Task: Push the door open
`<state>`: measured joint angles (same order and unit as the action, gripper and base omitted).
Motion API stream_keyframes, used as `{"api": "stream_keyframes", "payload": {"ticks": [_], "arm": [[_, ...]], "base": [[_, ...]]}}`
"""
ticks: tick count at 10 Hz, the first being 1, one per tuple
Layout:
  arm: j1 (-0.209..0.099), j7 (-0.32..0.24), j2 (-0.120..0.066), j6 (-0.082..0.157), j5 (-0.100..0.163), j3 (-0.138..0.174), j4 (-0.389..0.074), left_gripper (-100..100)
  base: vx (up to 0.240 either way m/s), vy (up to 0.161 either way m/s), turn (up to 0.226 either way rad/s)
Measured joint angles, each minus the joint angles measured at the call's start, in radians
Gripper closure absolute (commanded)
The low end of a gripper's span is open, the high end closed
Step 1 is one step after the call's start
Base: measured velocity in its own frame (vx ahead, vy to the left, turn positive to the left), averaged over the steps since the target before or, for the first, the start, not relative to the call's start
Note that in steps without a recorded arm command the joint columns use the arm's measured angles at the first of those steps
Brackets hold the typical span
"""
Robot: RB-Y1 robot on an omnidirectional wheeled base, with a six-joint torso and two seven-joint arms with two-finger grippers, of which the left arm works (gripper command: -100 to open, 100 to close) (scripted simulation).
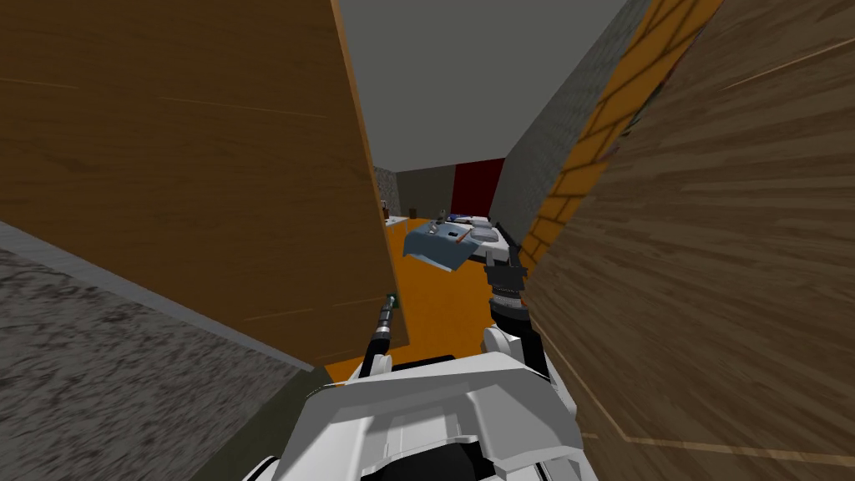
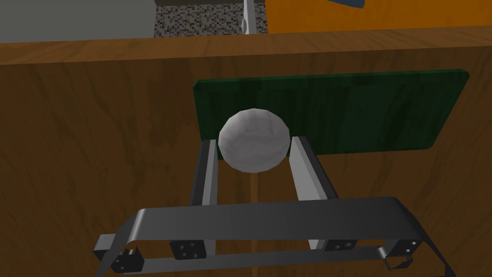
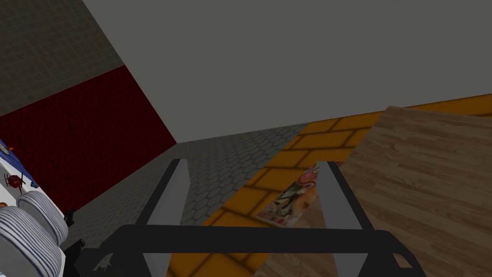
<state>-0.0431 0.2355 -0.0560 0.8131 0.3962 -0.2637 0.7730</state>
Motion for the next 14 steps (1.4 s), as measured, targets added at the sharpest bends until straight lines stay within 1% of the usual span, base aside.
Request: {"api": "stream_keyframes", "payload": {"ticks": [3, 4, 5, 6, 7, 8, 9, 10, 11, 14], "arm": [[0.003, 0.001, 0.001, -0.002, 0.0, -0.001, -0.003, 100], [0.004, 0.0, 0.001, -0.003, 0.0, -0.001, -0.003, 100], [0.006, 0.003, 0.002, -0.005, 0.002, 0.003, -0.008, 100], [-0.002, 0.001, 0.0, -0.002, 0.006, 0.009, -0.026, 100], [0.006, 0.003, -0.005, -0.007, 0.01, 0.017, -0.013, 100], [-0.009, 0.004, -0.002, 0.0, 0.015, 0.028, -0.034, 100], [-0.016, 0.006, -0.005, 0.002, 0.021, 0.041, -0.041, 100], [-0.015, 0.01, -0.008, -0.003, 0.025, 0.05, -0.029, 100], [-0.018, 0.013, -0.01, -0.007, 0.03, 0.061, -0.026, 100], [-0.018, 0.025, -0.008, -0.021, 0.048, 0.099, -0.017, 100]], "base": [[-0.008, 0.0, 0.001], [0.096, -0.036, 0.042], [0.137, -0.066, 0.053], [0.145, -0.069, 0.041], [0.182, -0.08, 0.072], [0.219, -0.107, 0.07], [0.165, -0.055, 0.037], [0.172, -0.066, 0.042], [0.19, -0.072, 0.076], [0.185, -0.084, 0.078]]}}
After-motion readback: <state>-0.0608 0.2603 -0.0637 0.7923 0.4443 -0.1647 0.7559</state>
